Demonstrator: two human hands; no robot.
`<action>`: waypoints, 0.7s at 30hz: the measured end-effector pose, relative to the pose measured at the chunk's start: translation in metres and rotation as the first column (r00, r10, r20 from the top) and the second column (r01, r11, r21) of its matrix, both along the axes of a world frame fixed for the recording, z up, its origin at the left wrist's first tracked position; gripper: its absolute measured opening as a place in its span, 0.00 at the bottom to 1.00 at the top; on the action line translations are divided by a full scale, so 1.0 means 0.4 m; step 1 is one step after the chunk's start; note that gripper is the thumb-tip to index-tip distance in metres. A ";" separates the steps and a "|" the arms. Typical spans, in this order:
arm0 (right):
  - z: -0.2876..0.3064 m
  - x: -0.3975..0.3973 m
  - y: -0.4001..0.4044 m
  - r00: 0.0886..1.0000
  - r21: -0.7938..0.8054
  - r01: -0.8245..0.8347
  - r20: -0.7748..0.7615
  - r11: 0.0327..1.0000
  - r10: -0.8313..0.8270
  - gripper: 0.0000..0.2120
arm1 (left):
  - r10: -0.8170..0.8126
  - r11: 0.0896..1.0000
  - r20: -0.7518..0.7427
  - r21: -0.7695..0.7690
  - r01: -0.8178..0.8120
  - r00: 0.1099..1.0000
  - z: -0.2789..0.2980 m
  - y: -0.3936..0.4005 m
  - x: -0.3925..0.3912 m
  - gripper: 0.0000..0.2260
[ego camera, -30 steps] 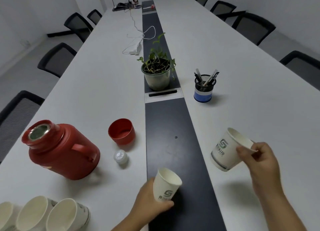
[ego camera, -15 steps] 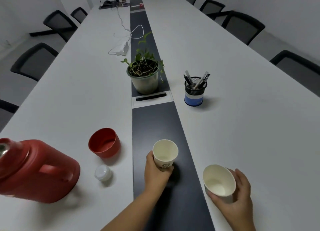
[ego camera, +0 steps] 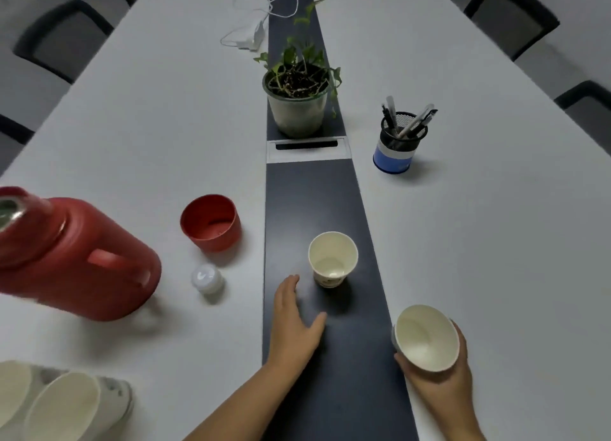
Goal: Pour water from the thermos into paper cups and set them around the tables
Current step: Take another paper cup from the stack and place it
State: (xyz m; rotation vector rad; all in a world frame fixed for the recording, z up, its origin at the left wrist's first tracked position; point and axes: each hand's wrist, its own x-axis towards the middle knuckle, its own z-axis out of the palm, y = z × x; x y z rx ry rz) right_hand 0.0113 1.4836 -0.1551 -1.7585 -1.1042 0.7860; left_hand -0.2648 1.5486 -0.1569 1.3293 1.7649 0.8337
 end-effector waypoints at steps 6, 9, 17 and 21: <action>0.035 -0.141 -0.027 0.984 -0.134 -0.180 -0.019 0.974 0.179 0.46 | 0.011 0.994 -0.281 0.104 0.019 0.960 -0.051 -0.348 -0.154 0.21; 0.033 -0.263 -0.049 0.925 -0.185 -0.378 -0.033 0.907 0.379 0.49 | 0.047 0.998 -0.390 0.053 -0.028 0.920 -0.063 -0.541 -0.212 0.20; 0.078 -0.549 -0.046 0.764 -0.175 -0.644 -0.100 0.745 0.638 0.44 | 0.090 0.995 -0.520 0.013 -0.097 0.849 -0.065 -0.770 -0.251 0.37; 0.102 -0.632 -0.021 0.735 -0.164 -0.677 -0.097 0.718 0.671 0.45 | 0.081 0.995 -0.560 0.000 -0.098 0.825 -0.046 -0.746 -0.218 0.36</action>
